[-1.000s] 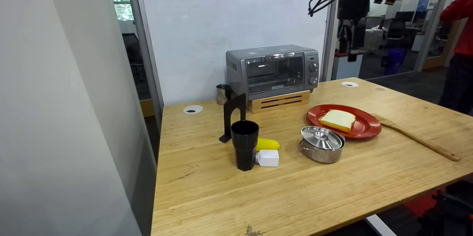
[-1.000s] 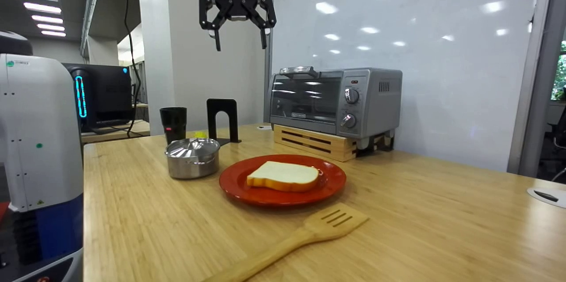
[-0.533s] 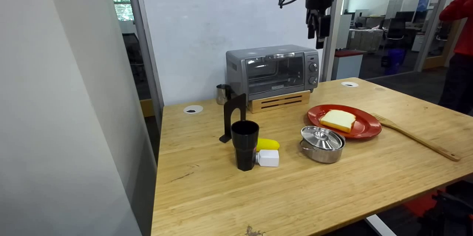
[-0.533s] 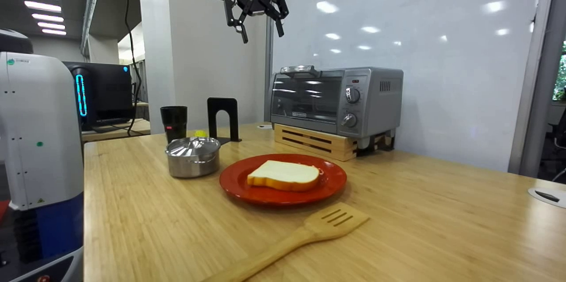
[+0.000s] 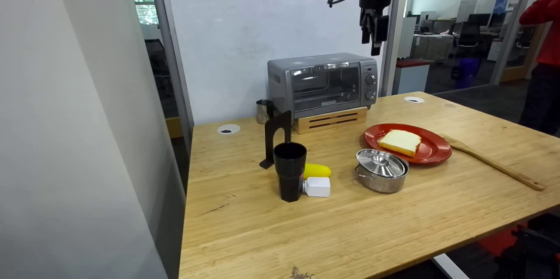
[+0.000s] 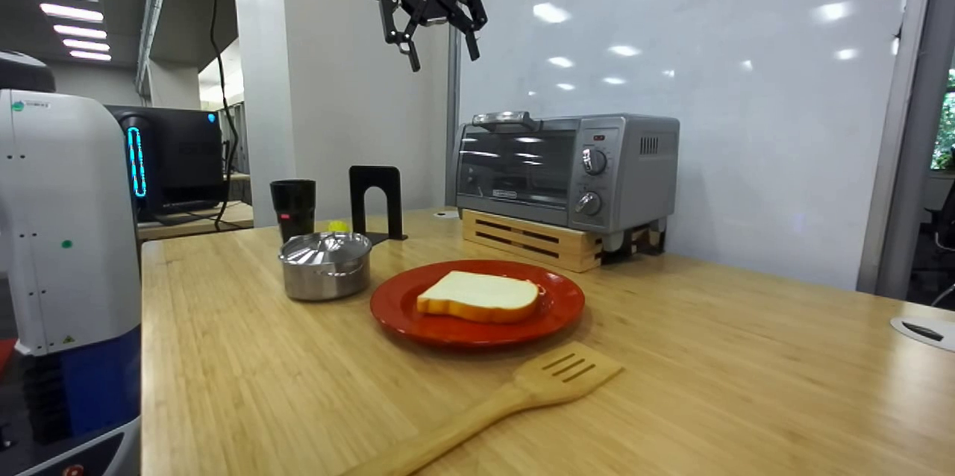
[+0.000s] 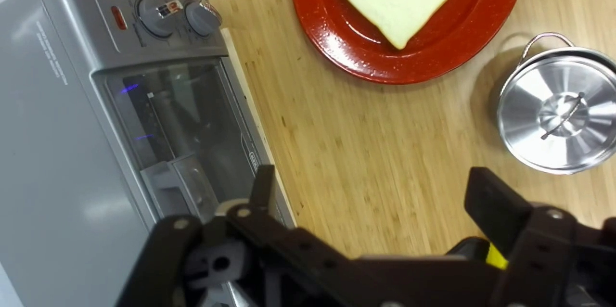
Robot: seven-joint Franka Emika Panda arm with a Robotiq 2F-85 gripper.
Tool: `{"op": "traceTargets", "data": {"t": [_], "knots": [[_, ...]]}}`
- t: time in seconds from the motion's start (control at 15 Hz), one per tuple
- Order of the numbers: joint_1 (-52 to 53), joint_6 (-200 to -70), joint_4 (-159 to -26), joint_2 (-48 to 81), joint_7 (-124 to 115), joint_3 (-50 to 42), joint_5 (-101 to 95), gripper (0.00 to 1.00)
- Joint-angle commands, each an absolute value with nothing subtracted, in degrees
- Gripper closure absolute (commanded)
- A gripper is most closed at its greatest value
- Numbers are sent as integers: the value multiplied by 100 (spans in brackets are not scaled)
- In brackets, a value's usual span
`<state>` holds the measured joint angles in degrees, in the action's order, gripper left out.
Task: Open the oven door, pick up the slice of bread from the red plate using the wooden spatula and put it in the oven, close the oven door
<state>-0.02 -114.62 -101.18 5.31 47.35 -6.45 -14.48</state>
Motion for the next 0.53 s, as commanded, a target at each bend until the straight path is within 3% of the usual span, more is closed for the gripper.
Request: {"op": "traceTargets", "data": {"t": [0.0, 0.47], "knots": [[-207, -11799, -10083, 599, 5258, -488, -1378, 0], [-404, -12341, -9898, 945, 6179, -551, -1294, 0]]}}
